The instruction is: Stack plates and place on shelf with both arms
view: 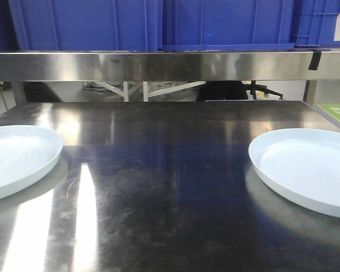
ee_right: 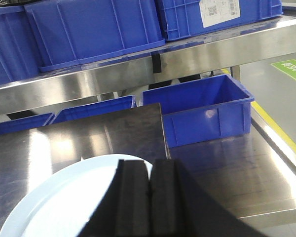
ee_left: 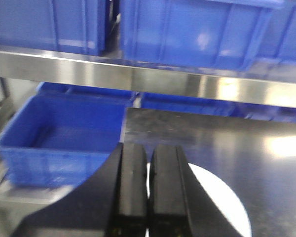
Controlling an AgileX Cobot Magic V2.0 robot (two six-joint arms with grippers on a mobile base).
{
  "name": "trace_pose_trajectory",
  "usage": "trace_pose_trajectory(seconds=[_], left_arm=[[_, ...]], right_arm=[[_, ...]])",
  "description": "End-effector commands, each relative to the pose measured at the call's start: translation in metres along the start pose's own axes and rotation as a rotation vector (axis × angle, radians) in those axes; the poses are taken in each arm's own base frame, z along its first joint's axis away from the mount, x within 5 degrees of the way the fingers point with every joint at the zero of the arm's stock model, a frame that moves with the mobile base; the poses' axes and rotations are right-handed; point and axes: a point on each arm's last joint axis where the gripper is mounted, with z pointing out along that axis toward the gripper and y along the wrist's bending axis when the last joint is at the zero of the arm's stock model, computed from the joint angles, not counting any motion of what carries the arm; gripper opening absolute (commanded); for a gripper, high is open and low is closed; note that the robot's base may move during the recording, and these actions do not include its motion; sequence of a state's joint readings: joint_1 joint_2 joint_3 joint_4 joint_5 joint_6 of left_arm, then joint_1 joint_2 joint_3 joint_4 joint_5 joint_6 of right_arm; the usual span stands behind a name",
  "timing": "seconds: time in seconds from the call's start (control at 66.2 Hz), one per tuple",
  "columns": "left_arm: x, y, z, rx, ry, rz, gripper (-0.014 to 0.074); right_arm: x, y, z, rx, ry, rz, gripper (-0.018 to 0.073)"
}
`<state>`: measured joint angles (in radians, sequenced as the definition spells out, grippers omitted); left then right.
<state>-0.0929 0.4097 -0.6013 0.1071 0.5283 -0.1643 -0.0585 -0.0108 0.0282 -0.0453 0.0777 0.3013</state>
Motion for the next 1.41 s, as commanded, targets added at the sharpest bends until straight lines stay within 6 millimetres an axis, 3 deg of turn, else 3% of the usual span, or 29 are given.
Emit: trace_pose_trajectory(seconds=[0.0, 0.091, 0.166, 0.332, 1.39], left_arm=[[-0.04, -0.002, 0.018, -0.024, 0.012, 0.04, 0.0097], [-0.056, -0.004, 0.049, -0.035, 0.096, 0.072, 0.0097], [-0.057, -0.005, 0.072, -0.038, 0.164, 0.074, 0.0097], [-0.049, -0.008, 0.096, -0.024, 0.242, 0.044, 0.0097], [-0.059, -0.01, 0.101, -0.004, 0.126, 0.047, 0.0097]], right_arm=[[-0.008, 0.003, -0.002, -0.03, -0.104, -0.013, 0.0055], [-0.008, 0.003, -0.002, -0.03, -0.104, -0.013, 0.0055], [-0.008, 0.003, -0.002, -0.03, -0.104, -0.013, 0.0055], [-0.008, 0.003, -0.002, -0.03, -0.104, -0.013, 0.0055], [-0.008, 0.003, -0.002, -0.03, -0.103, -0.013, 0.0055]])
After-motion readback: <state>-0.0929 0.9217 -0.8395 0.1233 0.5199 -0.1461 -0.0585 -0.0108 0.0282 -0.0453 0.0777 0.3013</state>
